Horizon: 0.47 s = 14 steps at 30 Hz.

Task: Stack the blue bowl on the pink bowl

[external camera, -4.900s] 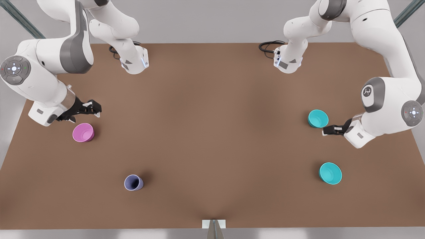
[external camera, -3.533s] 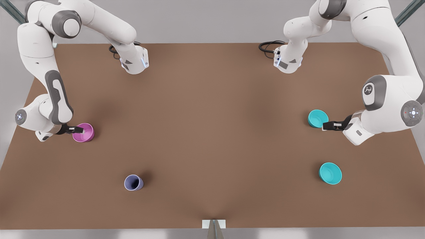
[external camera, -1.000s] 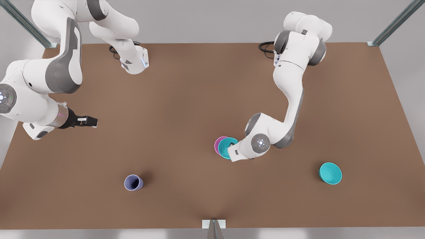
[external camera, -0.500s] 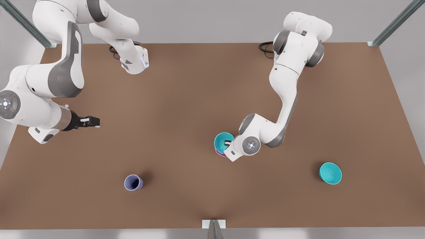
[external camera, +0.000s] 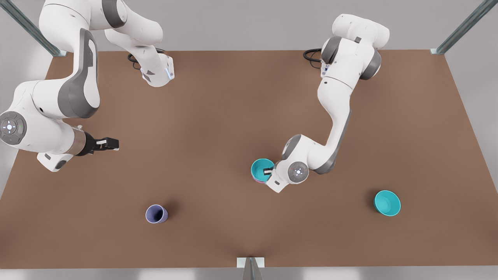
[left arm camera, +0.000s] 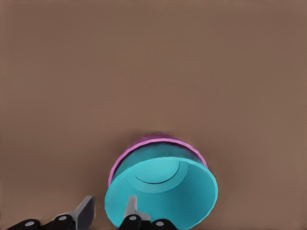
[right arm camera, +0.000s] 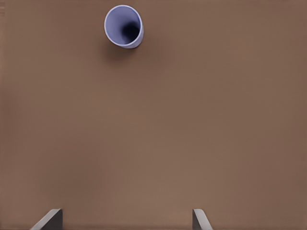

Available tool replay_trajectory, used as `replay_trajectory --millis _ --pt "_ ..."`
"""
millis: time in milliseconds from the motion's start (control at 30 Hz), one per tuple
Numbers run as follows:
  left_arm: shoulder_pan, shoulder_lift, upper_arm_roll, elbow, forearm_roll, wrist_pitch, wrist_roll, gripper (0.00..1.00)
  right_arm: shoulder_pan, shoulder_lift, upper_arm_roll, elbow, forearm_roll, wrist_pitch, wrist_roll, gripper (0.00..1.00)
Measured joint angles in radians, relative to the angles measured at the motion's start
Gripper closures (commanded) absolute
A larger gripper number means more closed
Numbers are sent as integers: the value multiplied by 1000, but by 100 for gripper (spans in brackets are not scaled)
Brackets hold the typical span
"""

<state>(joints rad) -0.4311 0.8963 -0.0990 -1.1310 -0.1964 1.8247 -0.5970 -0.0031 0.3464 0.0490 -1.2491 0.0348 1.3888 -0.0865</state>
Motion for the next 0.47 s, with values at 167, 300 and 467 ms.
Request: replay_trajectory --millis 167,300,467 --pt "203 -244 10 11 90 -206 4 0 -1 6 0 1 2 0 -9 0" --pt "269 -426 7 -31 221 -332 59 0 -1 6 0 2 3 0 -14 0" --pt "310 -666 13 -250 273 -340 182 0 -2 6 0 2 3 0 -20 0"
